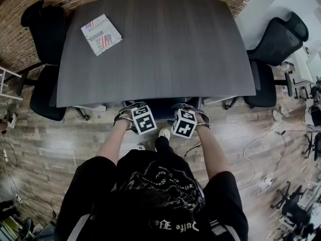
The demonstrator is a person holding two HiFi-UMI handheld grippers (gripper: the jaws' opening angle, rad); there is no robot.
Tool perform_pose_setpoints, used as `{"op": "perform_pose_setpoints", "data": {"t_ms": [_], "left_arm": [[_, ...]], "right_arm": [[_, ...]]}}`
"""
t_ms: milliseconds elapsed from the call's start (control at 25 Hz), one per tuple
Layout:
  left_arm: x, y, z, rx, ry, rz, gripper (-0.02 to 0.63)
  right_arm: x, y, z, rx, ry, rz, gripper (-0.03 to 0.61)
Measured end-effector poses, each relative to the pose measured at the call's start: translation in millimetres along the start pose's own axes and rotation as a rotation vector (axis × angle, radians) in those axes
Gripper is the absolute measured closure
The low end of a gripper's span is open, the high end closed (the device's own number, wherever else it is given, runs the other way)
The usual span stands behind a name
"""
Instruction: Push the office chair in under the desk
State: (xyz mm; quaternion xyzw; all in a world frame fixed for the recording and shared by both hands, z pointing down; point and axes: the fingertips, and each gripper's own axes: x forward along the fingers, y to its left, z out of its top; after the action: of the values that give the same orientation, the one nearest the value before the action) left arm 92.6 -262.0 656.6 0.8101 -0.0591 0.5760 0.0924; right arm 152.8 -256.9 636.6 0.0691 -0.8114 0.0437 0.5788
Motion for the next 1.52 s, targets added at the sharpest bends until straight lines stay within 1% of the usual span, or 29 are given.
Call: {"op": "perform_pose_setpoints", "data": {"t_ms": [120, 320, 440, 600, 720, 880, 1000, 1120, 1280, 1400, 1520], "left_arm": [[-14, 1, 5, -0.022, -0.051, 0.006, 0.324], [-38, -1, 10, -0.037, -0.115, 0.026, 0.324], [-55, -3, 13, -0.077, -0.191, 0.044, 0.324], [-83, 0, 17, -0.147, -0.32, 0.099, 0.324], [-105, 2, 20, -0.215, -0.439, 0.141, 0.324], [-127, 3, 20, -0.296, -0.589, 0.191, 0.324], [-146, 4, 16, -0.342, -0.684, 0.249, 0.325], [-168, 1, 13, -0.366, -0.771, 0.312, 0.324], [-203, -1, 12, -0.388, -0.92, 0.399, 0.324], [-233, -8, 17, -0.374, -1.043, 0.444, 0.324], [-259, -13, 20, -0.367, -1.14, 0.493, 0.324]], "right_arm": [[-12, -3, 7, 0.051, -0.057, -0.029, 0.363], [-31, -3, 13, 0.142, -0.12, -0.052, 0.356], [-47, -5, 24, 0.185, -0.188, -0.083, 0.356], [-70, -12, 35, 0.267, -0.286, -0.178, 0.356], [-84, -20, 38, 0.337, -0.364, -0.273, 0.356], [-101, -24, 43, 0.431, -0.463, -0.365, 0.356], [-120, -26, 50, 0.487, -0.552, -0.463, 0.357], [-140, -25, 60, 0.515, -0.637, -0.57, 0.356], [-164, -15, 79, 0.521, -0.739, -0.65, 0.357], [-187, -9, 91, 0.507, -0.815, -0.721, 0.357], [-203, -3, 101, 0.491, -0.876, -0.757, 0.357]]}}
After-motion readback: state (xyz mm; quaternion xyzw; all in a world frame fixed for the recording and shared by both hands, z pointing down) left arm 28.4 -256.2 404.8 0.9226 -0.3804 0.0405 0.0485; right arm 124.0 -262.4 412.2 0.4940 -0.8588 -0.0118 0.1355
